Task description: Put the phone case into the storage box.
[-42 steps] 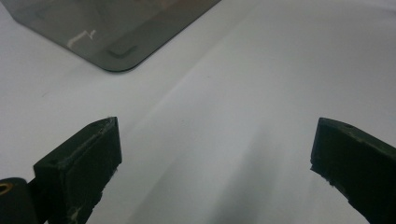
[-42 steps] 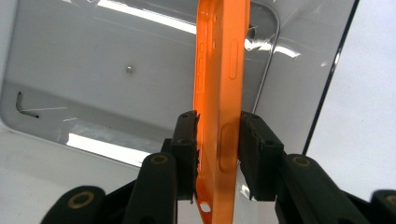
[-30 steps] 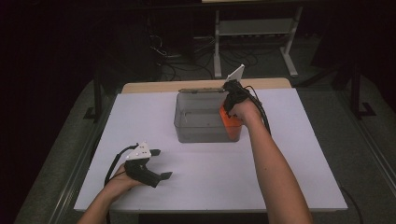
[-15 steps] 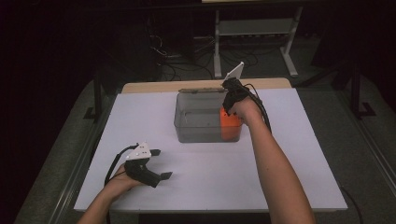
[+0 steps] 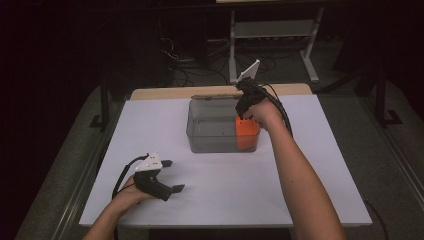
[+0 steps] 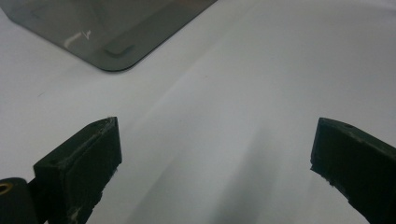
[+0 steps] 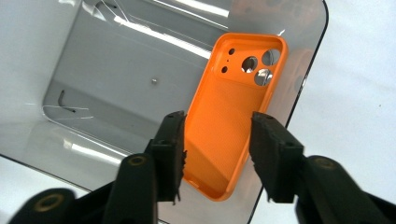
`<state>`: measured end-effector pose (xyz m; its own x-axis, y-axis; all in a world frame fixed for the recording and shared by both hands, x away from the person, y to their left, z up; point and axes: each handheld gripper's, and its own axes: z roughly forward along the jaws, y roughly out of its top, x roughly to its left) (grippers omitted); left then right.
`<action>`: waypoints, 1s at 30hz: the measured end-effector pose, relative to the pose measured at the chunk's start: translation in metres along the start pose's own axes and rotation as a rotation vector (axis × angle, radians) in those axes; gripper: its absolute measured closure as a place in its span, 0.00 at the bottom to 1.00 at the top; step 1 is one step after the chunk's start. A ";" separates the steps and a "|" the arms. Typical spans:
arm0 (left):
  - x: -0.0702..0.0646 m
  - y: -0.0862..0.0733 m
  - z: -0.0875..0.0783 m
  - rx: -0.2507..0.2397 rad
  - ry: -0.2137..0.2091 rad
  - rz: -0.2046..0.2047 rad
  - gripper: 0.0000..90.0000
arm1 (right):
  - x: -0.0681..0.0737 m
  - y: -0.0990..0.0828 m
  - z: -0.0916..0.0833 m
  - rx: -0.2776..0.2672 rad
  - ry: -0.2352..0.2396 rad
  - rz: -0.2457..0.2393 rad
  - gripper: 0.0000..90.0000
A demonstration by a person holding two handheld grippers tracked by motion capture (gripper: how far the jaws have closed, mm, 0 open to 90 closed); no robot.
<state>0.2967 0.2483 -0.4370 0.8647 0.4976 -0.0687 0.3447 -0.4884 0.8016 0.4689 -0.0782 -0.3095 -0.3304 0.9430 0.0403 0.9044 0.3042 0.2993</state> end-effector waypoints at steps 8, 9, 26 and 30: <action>0.001 0.000 0.000 0.001 0.000 0.000 0.02 | -0.002 -0.003 -0.007 -0.047 -0.003 -0.046 0.37; 0.001 0.000 0.000 0.001 -0.001 0.000 0.02 | -0.002 -0.004 -0.007 -0.055 -0.007 -0.056 0.34; 0.001 -0.001 0.001 0.006 0.002 -0.001 0.02 | -0.015 -0.031 0.001 -0.238 0.074 -0.195 0.00; 0.001 -0.001 0.000 0.011 0.004 0.000 0.02 | -0.017 -0.038 0.001 -0.291 0.097 -0.228 0.00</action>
<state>0.2974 0.2492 -0.4379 0.8631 0.5005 -0.0668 0.3492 -0.4960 0.7950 0.4402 -0.1062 -0.3231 -0.5509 0.8341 0.0273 0.6948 0.4402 0.5688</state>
